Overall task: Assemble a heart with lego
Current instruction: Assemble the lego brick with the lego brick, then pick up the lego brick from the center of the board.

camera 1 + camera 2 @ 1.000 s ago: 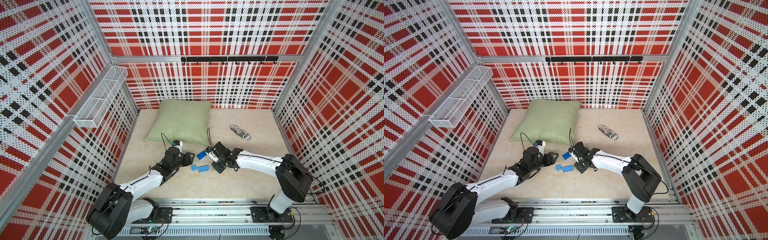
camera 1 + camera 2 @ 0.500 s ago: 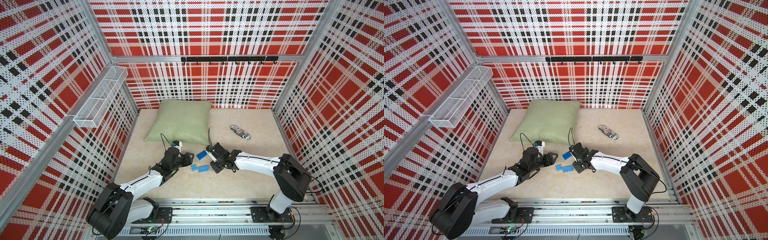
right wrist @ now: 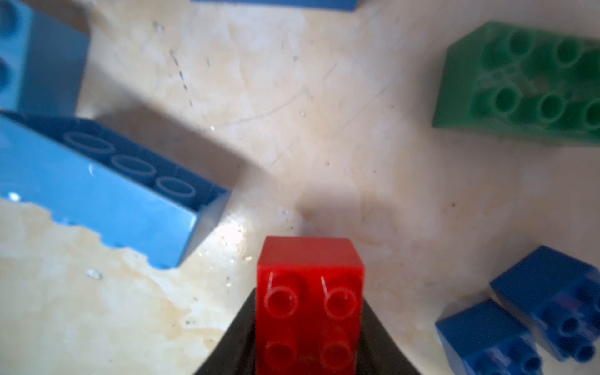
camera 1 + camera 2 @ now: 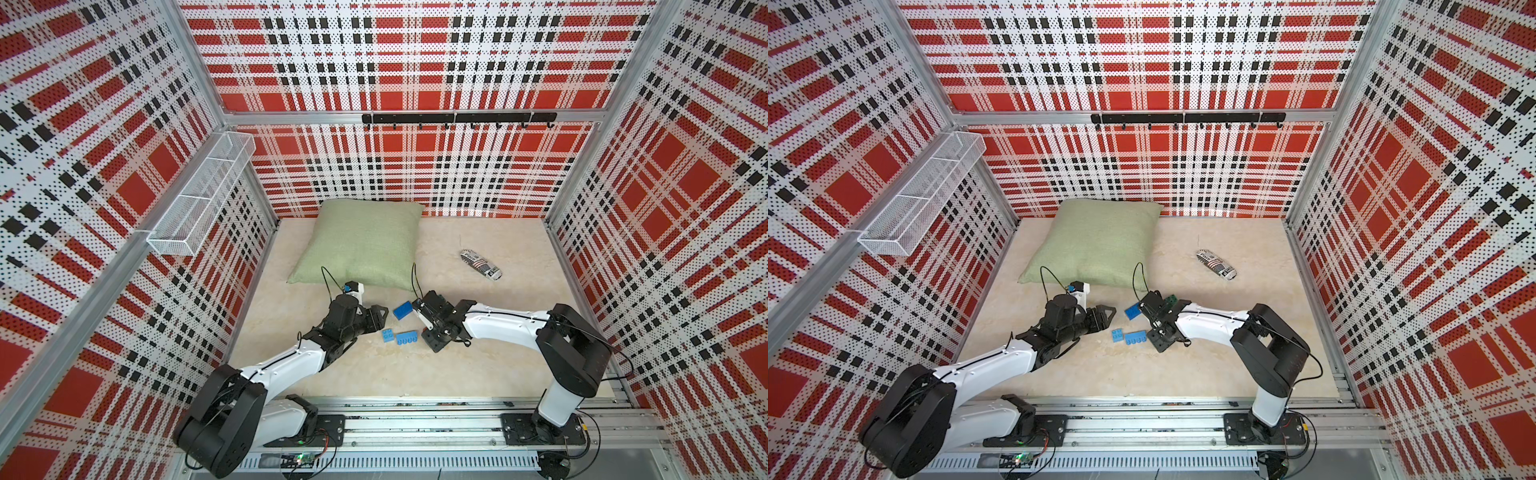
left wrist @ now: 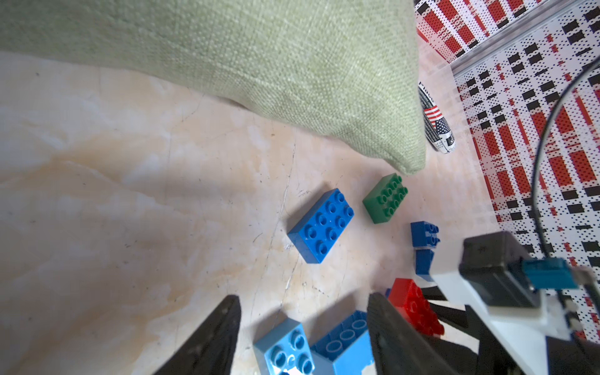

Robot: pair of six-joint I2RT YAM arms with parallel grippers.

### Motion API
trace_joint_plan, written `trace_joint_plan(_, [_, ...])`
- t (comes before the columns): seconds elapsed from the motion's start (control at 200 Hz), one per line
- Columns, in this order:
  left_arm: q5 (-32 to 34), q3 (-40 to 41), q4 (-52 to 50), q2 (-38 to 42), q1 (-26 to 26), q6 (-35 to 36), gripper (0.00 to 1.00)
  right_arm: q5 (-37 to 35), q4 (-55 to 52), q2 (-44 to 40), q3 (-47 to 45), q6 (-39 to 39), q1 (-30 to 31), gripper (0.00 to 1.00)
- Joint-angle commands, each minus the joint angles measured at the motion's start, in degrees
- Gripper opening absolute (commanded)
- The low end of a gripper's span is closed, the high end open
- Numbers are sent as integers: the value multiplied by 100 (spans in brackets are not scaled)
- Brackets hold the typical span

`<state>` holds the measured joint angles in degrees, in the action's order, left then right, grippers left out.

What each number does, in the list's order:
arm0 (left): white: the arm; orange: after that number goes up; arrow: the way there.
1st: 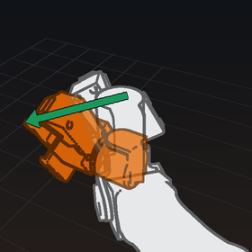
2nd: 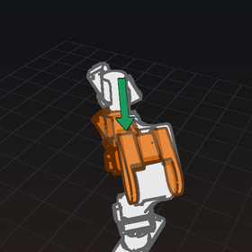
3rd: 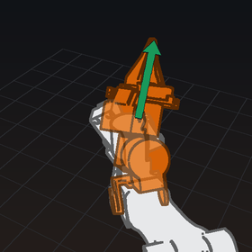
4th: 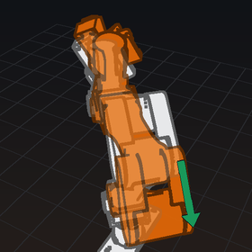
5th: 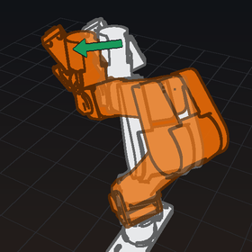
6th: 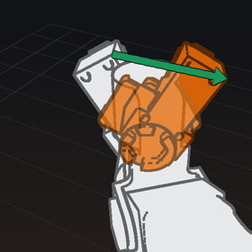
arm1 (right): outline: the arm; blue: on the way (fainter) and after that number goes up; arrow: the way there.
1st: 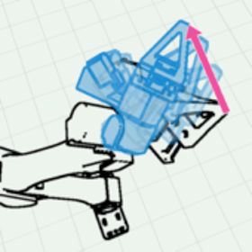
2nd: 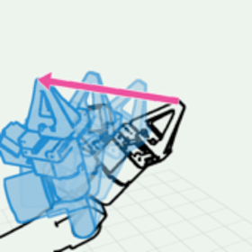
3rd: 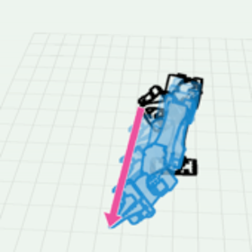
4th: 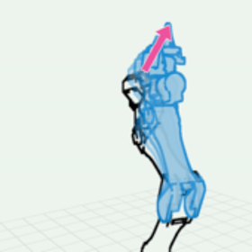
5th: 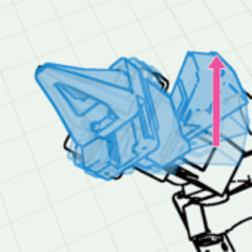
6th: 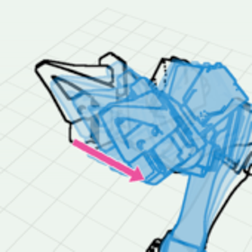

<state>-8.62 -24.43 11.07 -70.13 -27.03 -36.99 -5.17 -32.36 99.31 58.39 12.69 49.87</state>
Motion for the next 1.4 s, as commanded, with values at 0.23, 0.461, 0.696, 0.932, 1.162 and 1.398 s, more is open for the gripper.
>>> trace_joint_plan(0.23, [13, -161, -48, 128, 6, 3, 68, 95, 11, -662, 360, 410, -5, 63])
trace_joint_plan(0.461, [190, -221, -161, 229, -98, 82, 69, -580, -395, -1300, 94, 1404, -494, 66])
trace_joint_plan(0.696, [449, -343, -160, 115, -294, 111, 70, -514, -266, -622, 589, 2122, -536, 64])
trace_joint_plan(0.932, [682, -351, -250, 170, -314, 78, 70, -451, 210, 318, 1353, 577, -185, 68])
trace_joint_plan(1.162, [819, -300, -371, 325, -256, 87, 70, -96, 412, 847, 1616, -653, -161, 73])
trace_joint_plan(1.398, [866, -309, -459, 342, -194, 105, 70, -80, 353, 1380, 2004, -1338, -293, 78])
